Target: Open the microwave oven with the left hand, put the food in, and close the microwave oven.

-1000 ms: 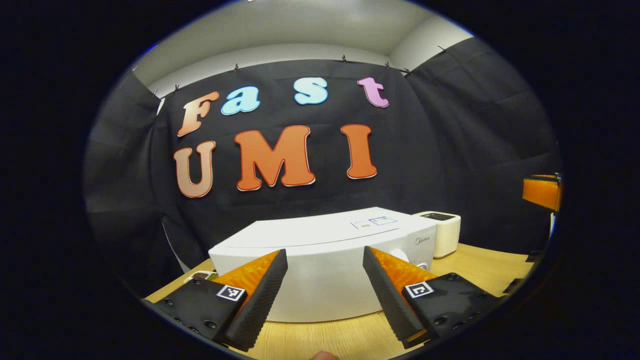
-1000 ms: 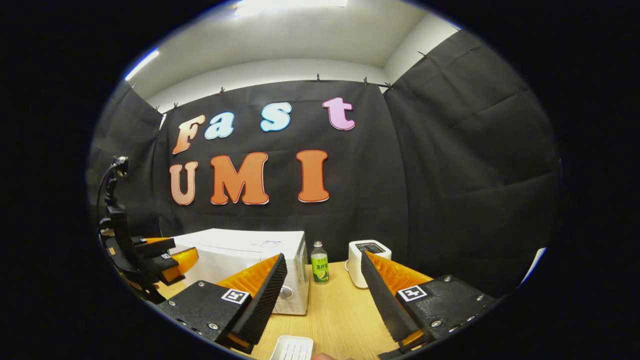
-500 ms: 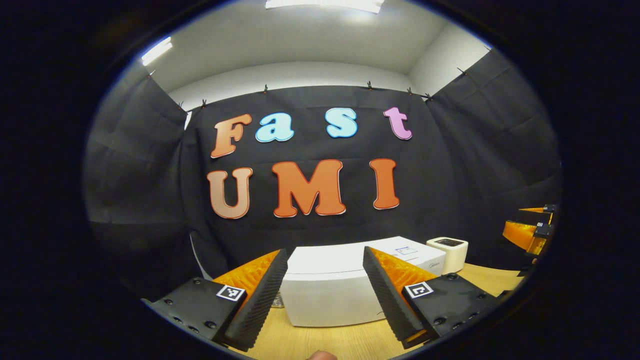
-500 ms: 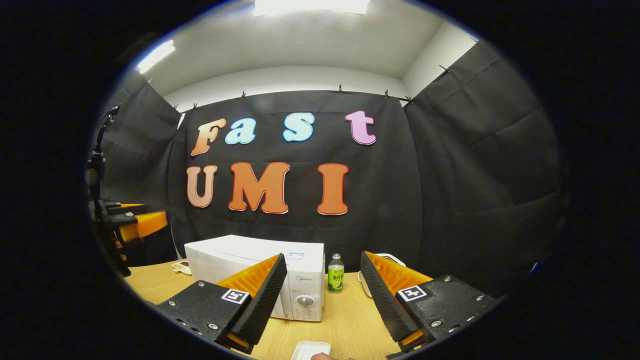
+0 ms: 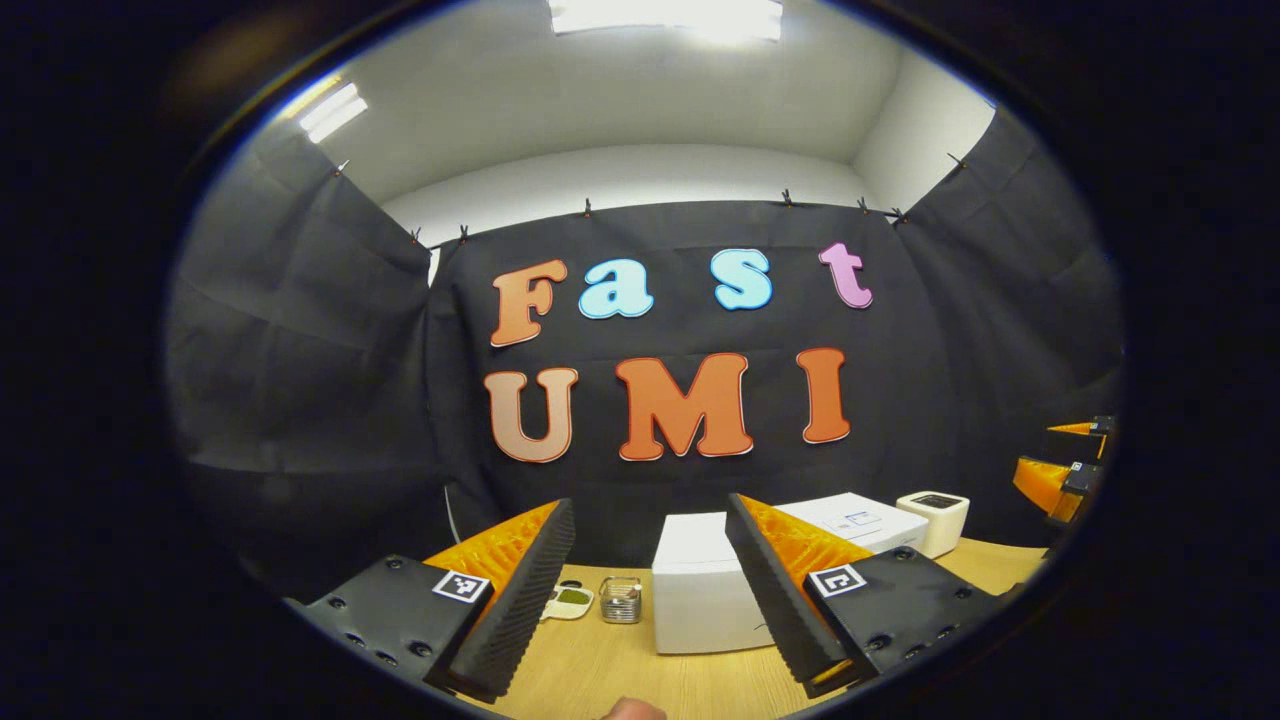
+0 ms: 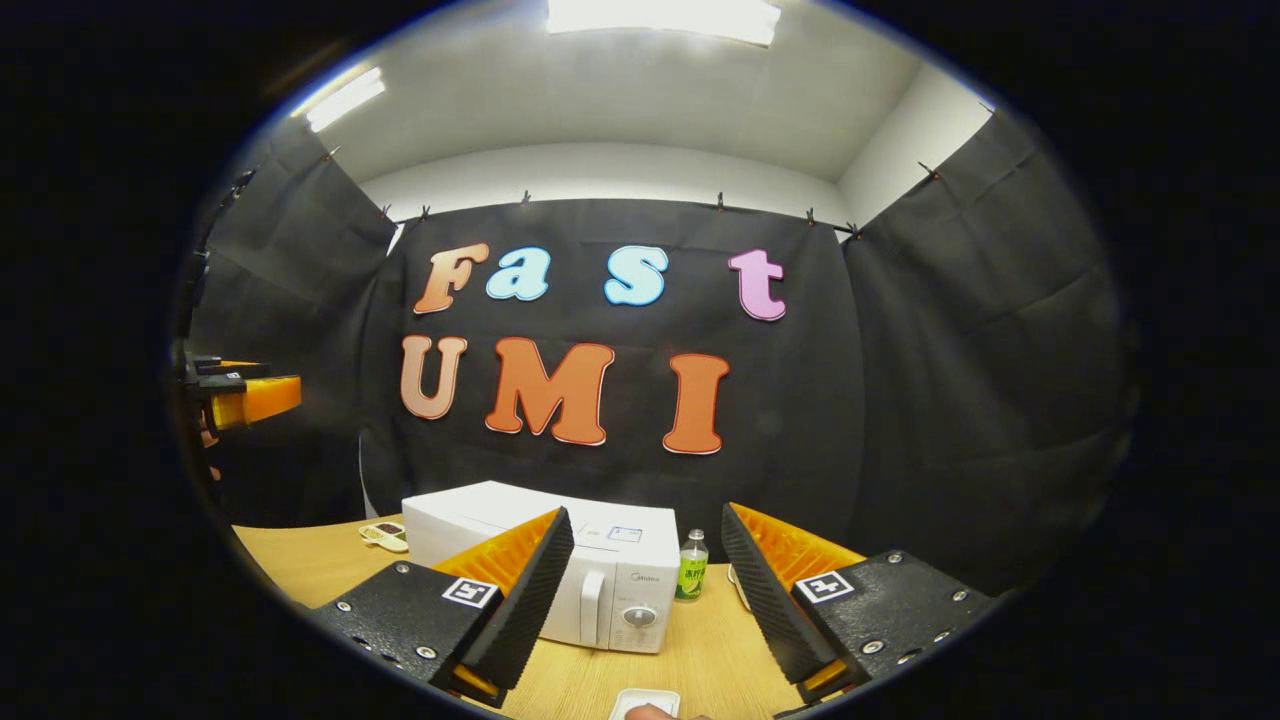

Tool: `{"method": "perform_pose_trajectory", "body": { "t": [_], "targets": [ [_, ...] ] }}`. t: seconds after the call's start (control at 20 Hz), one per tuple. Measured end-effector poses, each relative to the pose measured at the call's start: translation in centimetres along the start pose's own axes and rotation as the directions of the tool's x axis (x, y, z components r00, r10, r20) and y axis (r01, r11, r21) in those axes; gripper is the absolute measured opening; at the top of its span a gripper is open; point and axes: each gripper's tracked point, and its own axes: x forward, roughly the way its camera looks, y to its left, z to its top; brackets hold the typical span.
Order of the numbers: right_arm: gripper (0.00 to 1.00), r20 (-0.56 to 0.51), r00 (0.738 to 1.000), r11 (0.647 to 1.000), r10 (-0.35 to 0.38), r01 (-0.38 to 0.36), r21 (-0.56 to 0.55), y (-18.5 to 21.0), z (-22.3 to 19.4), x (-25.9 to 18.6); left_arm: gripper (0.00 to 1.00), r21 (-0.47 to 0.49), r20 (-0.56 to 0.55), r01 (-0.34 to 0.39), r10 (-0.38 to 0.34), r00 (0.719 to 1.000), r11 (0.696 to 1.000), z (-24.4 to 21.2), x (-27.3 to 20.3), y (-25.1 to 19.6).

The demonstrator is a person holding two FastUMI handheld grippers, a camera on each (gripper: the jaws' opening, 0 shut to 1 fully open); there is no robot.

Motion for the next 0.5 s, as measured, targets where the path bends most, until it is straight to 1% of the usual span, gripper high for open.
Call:
{"method": "perform_pose_trajectory", "body": {
  "t": [0.1, 0.25, 0.5],
  "targets": [
    [0.92, 0.004, 1.000, 1.000, 0.004, -0.004, 0.001, 0.2, 0.7, 0.1, 1.00, 0.010, -0.010, -0.006, 0.006, 1.000, 1.000, 0.1, -0.3, 0.5],
    [0.92, 0.015, 1.000, 1.000, 0.006, -0.006, -0.006, 0.4, 2.2, 0.1, 1.00, 0.017, -0.003, -0.025, 0.025, 1.000, 1.000, 1.3, -0.1, 1.6],
    [0.92, 0.011, 1.000, 1.000, -0.009, 0.009, -0.019, 0.0, 3.5, 0.6, 1.00, -0.001, -0.004, -0.060, 0.060, 0.998, 0.998, 2.8, 0.3, 3.4]
  ]
}}
